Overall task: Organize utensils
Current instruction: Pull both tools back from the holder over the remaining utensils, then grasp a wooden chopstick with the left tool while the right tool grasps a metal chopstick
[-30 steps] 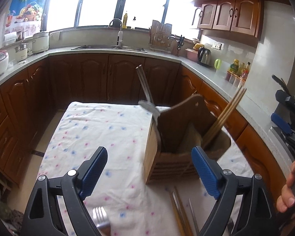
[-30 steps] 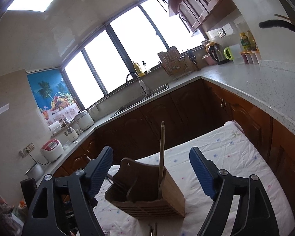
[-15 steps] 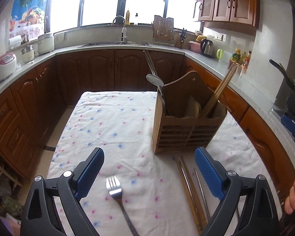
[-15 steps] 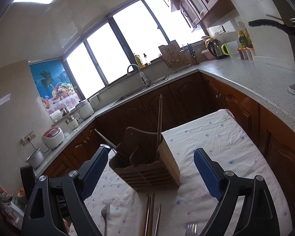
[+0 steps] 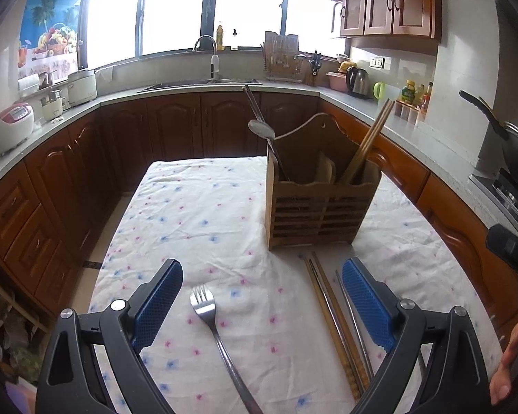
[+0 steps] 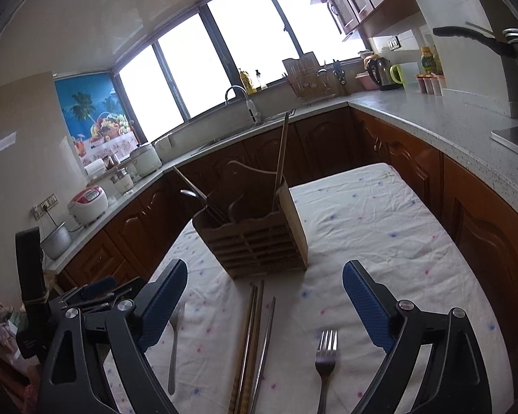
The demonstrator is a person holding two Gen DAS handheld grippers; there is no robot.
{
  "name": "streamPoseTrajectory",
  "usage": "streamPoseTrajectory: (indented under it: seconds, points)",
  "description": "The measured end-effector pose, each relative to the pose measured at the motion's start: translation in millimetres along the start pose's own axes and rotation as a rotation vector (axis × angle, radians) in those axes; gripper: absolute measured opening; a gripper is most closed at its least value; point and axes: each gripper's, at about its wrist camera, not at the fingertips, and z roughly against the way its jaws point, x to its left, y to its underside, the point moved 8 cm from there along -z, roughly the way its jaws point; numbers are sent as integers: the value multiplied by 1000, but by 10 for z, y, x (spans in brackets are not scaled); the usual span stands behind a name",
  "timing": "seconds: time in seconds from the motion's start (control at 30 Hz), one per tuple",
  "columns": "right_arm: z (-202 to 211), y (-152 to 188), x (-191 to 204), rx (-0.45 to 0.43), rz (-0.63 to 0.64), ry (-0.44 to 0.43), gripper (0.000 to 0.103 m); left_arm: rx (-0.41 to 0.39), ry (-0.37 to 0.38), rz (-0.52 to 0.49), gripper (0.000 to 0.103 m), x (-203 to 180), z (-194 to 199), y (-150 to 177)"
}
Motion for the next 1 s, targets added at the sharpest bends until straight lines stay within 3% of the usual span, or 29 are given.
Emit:
streamPoseTrajectory:
  seconds: [0.43, 0.77, 1.0]
  points:
    - [-74, 242, -74, 52, -11, 29, 93, 72, -4, 6, 94, 37, -187, 186]
    - [-298, 348, -212, 113, -29, 67, 93, 225, -3, -29, 94, -100, -768, 322]
    - [-373, 336, -349, 128, -52, 86, 93, 283, 32, -74, 94, -374, -1186, 337]
